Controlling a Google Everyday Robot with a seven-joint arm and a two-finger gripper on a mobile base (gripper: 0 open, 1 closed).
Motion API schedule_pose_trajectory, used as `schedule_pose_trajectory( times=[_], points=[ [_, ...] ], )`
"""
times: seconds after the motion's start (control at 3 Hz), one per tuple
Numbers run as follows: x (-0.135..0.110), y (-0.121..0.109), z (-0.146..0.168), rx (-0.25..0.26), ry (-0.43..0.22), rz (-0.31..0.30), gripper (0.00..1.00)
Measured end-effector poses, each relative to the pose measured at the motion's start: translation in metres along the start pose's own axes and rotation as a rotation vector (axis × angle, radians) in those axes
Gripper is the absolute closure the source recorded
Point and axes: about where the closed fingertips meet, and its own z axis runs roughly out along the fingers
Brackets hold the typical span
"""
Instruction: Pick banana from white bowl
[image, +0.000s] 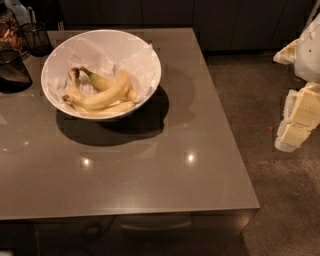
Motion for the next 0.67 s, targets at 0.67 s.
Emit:
schedule_pose_trajectory(
  times=[0.67],
  points=[
    [-0.011,-0.004,-0.001,0.01,-0.01,-0.034,0.0]
  ],
)
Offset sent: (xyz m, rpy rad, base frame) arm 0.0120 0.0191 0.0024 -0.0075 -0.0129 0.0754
